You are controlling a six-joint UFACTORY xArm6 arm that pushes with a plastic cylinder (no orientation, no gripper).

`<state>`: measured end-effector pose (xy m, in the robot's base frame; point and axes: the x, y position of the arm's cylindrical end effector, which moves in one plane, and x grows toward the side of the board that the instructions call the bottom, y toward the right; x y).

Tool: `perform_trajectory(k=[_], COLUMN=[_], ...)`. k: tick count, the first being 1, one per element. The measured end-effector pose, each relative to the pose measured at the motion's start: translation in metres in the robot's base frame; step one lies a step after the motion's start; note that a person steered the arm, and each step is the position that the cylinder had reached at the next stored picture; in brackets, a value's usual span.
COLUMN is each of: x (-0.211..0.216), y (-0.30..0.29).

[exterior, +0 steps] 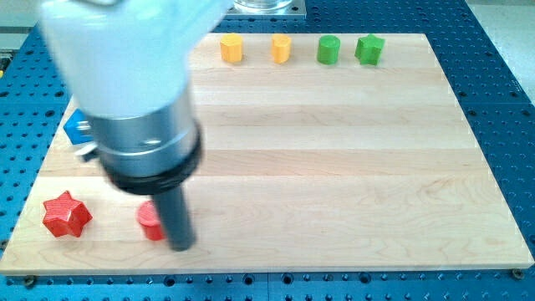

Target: Put the triangle to the right of the red circle

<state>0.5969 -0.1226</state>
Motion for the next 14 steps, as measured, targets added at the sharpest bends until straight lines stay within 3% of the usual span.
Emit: perform_trajectory(k=[1, 2, 3, 5, 6, 7, 8, 9, 10, 11, 13, 14], x=[-0.003, -0.011, -0.094, -0.141, -0.173, -0.170, -0.140, -0.165, -0.149, -0.088, -0.075, -0.048], y=[-0.016, 0.008, 0.030, -0.163, -0.171, -0.083, 0.025, 0.023, 0.057, 0.068, 0.122, 0.118])
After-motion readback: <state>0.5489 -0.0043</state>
